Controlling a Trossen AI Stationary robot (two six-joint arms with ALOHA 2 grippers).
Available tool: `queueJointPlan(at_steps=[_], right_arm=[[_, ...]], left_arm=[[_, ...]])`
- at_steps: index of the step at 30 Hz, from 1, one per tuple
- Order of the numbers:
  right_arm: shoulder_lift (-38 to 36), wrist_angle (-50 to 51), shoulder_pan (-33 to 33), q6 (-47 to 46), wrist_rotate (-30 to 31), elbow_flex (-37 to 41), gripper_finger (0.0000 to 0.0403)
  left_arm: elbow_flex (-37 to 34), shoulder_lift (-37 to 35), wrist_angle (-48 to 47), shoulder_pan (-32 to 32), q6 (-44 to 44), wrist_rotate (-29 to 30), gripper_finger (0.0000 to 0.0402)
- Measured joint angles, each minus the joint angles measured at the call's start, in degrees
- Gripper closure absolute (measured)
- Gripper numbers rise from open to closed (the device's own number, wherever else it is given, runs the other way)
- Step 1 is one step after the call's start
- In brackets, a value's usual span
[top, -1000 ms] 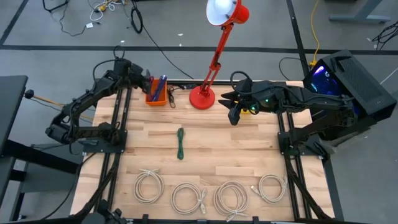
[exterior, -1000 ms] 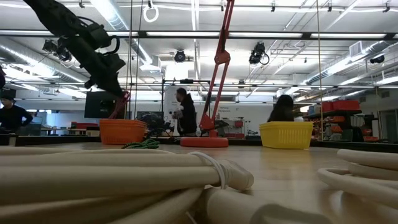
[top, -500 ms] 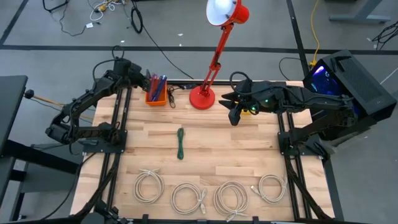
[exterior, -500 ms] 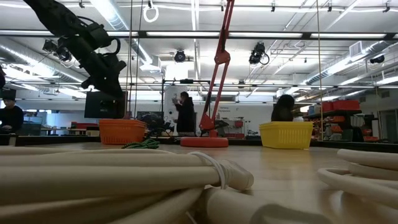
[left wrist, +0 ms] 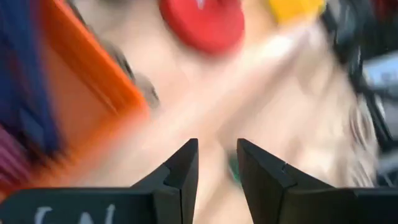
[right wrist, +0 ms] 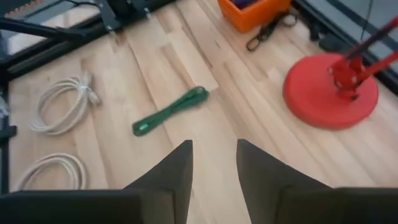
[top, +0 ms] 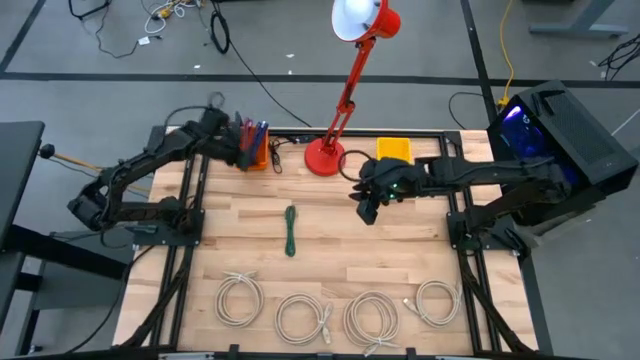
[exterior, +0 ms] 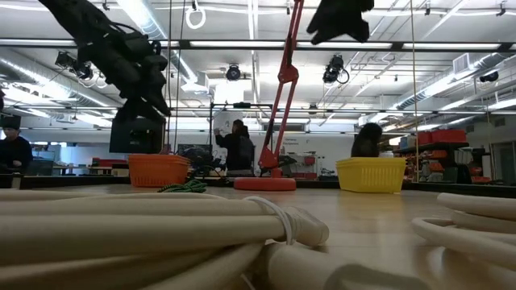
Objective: Pick & Place USB Port
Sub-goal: Put the green and black charger cable into the orange bin
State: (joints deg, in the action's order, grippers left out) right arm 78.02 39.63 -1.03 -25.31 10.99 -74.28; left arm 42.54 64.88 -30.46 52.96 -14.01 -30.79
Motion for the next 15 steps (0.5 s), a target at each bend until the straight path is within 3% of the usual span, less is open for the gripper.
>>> queueJointPlan(at_steps=[5,15], right_arm=[[-0.06,-1.34,0.69,1.03,1.65,0.63,0.0279],[-3.42,-4.55,5.05,11.91,2.55,0.59,0.0279]], left_arm=[[0.0,-0.17,-7.33,-14.01,-7.49,7.67,0.0298],[0.03,0.42,-3.82,-42.06,-35.26,25.59,0.0307]])
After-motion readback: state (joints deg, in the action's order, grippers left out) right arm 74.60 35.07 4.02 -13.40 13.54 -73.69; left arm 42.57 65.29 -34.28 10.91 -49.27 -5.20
